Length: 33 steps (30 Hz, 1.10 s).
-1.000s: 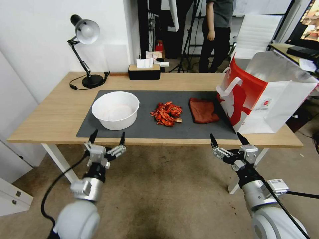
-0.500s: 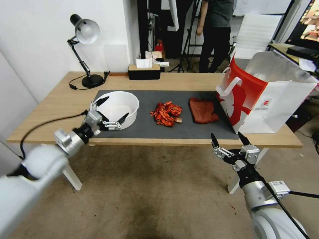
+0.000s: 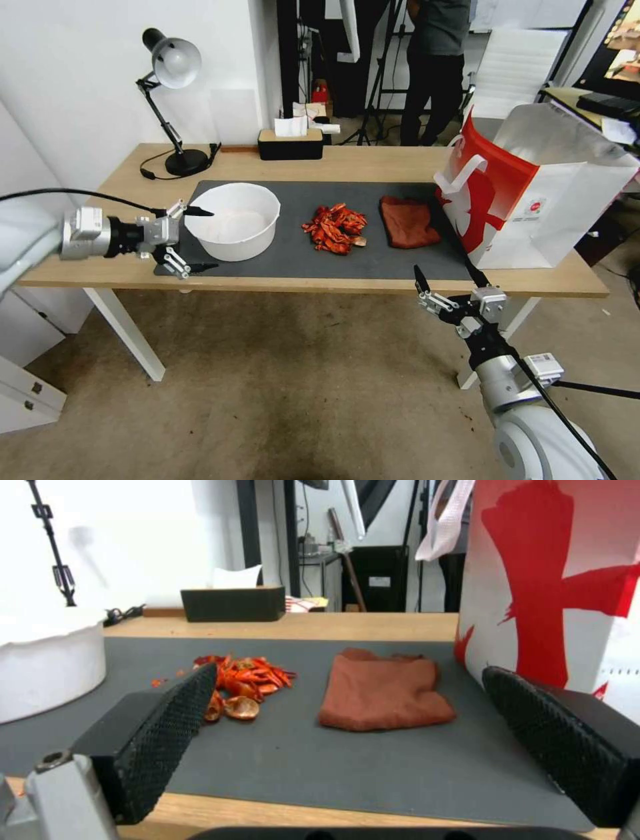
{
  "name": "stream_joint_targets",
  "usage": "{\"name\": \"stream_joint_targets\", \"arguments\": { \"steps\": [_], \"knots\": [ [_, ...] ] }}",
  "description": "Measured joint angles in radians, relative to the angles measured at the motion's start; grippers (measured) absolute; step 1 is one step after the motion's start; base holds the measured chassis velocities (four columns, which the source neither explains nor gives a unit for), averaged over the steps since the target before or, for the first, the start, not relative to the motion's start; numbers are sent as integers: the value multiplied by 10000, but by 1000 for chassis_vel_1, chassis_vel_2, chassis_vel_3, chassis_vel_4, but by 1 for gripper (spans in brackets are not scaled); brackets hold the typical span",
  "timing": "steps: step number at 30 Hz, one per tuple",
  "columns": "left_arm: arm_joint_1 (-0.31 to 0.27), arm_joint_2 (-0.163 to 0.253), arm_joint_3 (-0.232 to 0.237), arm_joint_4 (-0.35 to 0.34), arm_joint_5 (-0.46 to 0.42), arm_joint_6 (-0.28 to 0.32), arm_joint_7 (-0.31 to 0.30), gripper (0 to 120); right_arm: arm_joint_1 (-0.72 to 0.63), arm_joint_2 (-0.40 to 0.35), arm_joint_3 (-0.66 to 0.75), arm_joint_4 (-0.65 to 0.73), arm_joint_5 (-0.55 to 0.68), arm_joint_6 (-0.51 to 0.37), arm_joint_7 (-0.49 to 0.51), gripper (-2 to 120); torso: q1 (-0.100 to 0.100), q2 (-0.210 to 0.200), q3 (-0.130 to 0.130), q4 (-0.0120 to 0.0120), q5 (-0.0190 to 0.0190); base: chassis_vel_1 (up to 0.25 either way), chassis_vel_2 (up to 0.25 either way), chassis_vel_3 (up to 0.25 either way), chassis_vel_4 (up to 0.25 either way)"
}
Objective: Sweep shrimp from table into container with towel, then put container into takeout bag.
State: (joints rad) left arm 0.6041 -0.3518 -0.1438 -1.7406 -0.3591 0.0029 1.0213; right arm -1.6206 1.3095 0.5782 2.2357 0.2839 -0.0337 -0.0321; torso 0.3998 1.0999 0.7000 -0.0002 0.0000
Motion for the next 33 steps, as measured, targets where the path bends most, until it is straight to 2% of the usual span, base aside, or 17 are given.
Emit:
{"name": "stream_joint_targets", "arguments": {
  "steps": [1, 3, 4, 5, 6, 7, 9, 10, 11, 12, 17, 19, 20, 22, 28, 30, 33],
  "knots": [
    [-541, -93, 415, 207, 246, -73, 243, 100, -1, 33, -20, 0, -36, 4, -3, 100, 1, 0, 1, 3, -7, 0, 0, 0, 0],
    [-776, -138, 597, 287, 380, -117, 325, 100, -1, 43, -29, 2, -48, 4, -4, 100, 1, 0, 1, 3, -4, 0, 0, 0, 0],
    [-1840, -345, 1588, 701, 999, -361, 602, 100, 0, 48, -36, 20, -74, 4, -5, 100, 0, 0, 0, 3, 0, 0, 0, 0, 0],
    [-1840, -345, 1588, 701, 999, -361, 602, 100, 0, 48, -36, 20, -74, 4, -5, 100, 0, 0, 0, 3, 0, 0, 0, 0, 0],
    [-2104, -398, 1844, 815, 1121, -418, 694, 100, -4, 47, -35, 27, -78, 4, -5, 100, 0, 1, 1, 3, -2, 0, 0, 0, 0],
    [-2717, -550, 2457, 1121, 1378, -510, 1081, 100, -37, 48, -26, 43, -92, 4, -3, 100, 2, 0, 1, -1, -1, 0, 0, 0, 0],
    [-3248, -721, 2974, 1413, 1588, -521, 1627, 100, -73, 52, -17, 48, -114, 11, 5, 100, 2, 0, 1, 1, -1, 0, 0, 0, 0],
    [-3248, -721, 2974, 1413, 1588, -521, 1627, 100, -73, 52, -17, 48, -114, 11, 5, 100, 2, 0, 1, 1, -1, 0, 0, 0, 0],
    [-3707, -933, 3294, 1627, 1818, -528, 2146, 100, -66, 12, -12, 45, -202, 27, 11, 100, 1, 0, 1, 2, -2, 0, 0, 0, 0],
    [-3992, -1087, 3461, 1759, 1990, -542, 2346, 100, -25, -32, -1, 31, -305, 42, 16, 100, 0, 0, 0, 4, 1, 0, 0, 0, 0],
    [-4595, -1410, 4003, 2027, 2181, -546, 2553, 100, 9, -81, 34, 29, -411, 54, 45, 100, 2, 0, 1, 2, 0, 0, 0, 0, 0],
    [-5105, -1651, 4486, 2255, 2367, -551, 2753, 100, -73, -13, 43, 21, -430, 78, 64, 100, 1, 0, 1, 3, 2, 0, 0, 0, 0],
    [-5105, -1651, 4486, 2255, 2367, -551, 2753, 100, -73, -13, 43, 21, -430, 78, 64, 100, 1, 0, 1, 3, 2, 0, 0, 0, 0],
    [-5550, -1912, 4914, 2540, 2684, -586, 3021, 100, -137, 88, 46, -5, -462, 109, 73, 100, 1, 1, 1, 2, 1, 0, 0, 0, 0],
    [-6132, -2347, 5472, 3179, 3247, -831, 3402, 100, -128, 180, 39, -11, -502, 111, 109, 100, 2, 0, 1, 2, -2, 0, 0, 0, 0],
    [-6462, -2646, 5809, 3709, 3466, -1009, 3613, 100, -149, 211, 41, -37, -519, 116, 129, 100, 2, 0, 1, 3, -1, 0, 0, 0, 0],
    [-6615, -2804, 5994, 3903, 3601, -1133, 3689, 100, -185, 224, 66, -68, -522, 141, 146, 100, 1, 0, 1, 2, 1, 0, 0, 0, 0]
  ]
}}
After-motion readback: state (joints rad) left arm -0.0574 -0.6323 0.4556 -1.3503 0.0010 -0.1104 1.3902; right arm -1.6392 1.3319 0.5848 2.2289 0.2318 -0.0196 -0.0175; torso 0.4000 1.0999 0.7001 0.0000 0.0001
